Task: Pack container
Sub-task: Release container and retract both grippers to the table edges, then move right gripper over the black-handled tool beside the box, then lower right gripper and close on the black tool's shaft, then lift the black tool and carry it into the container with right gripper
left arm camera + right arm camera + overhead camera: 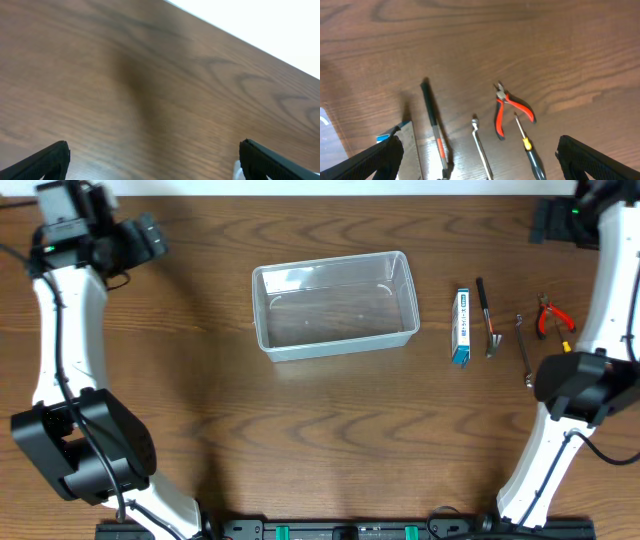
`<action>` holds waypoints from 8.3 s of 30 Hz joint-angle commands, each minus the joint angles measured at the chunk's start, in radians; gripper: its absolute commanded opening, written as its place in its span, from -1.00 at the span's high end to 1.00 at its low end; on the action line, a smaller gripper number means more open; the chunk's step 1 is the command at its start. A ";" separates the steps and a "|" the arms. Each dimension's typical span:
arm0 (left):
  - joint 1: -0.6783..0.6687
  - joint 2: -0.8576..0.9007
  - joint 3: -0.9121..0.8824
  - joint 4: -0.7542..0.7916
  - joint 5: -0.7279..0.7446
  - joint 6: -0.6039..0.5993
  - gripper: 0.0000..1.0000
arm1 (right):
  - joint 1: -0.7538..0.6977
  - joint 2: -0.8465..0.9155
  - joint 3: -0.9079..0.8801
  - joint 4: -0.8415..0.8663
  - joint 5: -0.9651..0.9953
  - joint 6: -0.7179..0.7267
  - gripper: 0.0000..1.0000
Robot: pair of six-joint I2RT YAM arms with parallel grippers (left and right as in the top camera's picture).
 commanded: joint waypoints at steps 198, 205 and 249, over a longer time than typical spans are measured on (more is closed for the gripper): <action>0.025 -0.016 0.016 -0.051 0.010 -0.012 -0.96 | 0.087 -0.238 -1.183 0.542 -0.109 -0.182 0.16; 0.025 -0.016 0.016 -0.051 0.010 -0.012 -0.96 | 0.087 -0.207 -1.183 0.535 -0.109 -0.182 0.17; 0.025 -0.016 0.016 -0.051 0.010 -0.012 -0.96 | 0.096 -0.248 -0.745 0.355 -0.109 -0.201 0.97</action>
